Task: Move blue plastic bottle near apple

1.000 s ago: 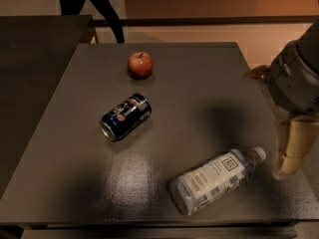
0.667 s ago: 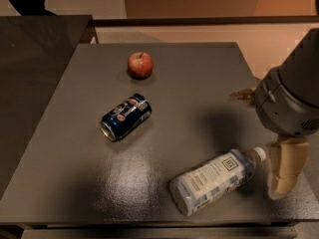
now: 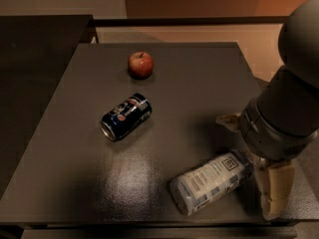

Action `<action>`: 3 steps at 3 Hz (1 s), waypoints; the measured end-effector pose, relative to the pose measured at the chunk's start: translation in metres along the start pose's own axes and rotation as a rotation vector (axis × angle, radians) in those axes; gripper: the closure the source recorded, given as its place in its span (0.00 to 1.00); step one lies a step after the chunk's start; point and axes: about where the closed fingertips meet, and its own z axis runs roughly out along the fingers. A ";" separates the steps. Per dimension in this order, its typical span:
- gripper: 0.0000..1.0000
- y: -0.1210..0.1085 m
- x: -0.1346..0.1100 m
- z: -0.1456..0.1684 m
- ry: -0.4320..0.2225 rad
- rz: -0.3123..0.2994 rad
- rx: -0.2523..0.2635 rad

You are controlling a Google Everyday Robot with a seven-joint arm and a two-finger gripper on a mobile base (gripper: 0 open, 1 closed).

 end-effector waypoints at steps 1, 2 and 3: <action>0.18 0.006 -0.001 0.008 0.010 -0.016 -0.007; 0.41 0.008 -0.003 0.010 0.013 -0.025 -0.011; 0.64 0.008 -0.004 0.009 0.013 -0.022 -0.012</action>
Offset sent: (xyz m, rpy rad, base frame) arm -0.0125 0.0025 -0.0127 -0.0219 0.0118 0.0312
